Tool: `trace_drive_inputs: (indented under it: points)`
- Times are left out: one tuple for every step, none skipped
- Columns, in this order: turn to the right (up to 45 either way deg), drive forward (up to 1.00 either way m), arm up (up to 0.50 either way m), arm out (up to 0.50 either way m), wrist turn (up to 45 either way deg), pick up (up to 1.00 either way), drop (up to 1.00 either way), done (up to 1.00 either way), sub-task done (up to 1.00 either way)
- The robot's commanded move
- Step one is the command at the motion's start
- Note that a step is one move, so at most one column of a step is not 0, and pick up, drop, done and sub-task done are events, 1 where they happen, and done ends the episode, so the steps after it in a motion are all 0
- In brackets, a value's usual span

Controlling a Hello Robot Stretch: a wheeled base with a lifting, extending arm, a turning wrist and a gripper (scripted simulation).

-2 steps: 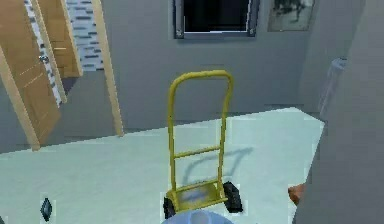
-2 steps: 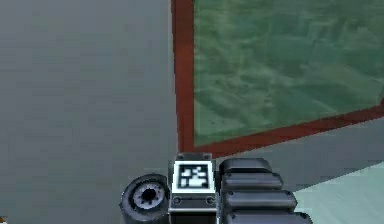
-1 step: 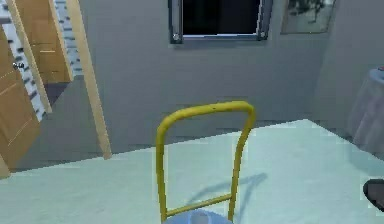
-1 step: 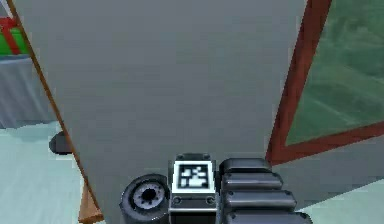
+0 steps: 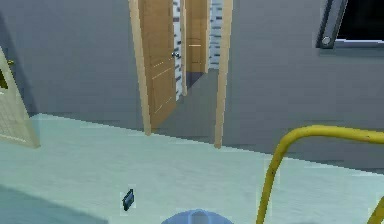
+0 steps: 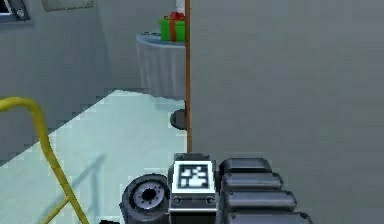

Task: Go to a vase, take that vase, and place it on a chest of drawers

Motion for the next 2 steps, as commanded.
trace_drive_inputs:
  points:
    - [-3.0, 0.0, 0.0, 0.0, 0.0, 0.0, 0.0, 0.0, 0.0]
    - [0.0, 1.0, 0.0, 0.0, 0.0, 0.0, 0.0, 0.0, 0.0]
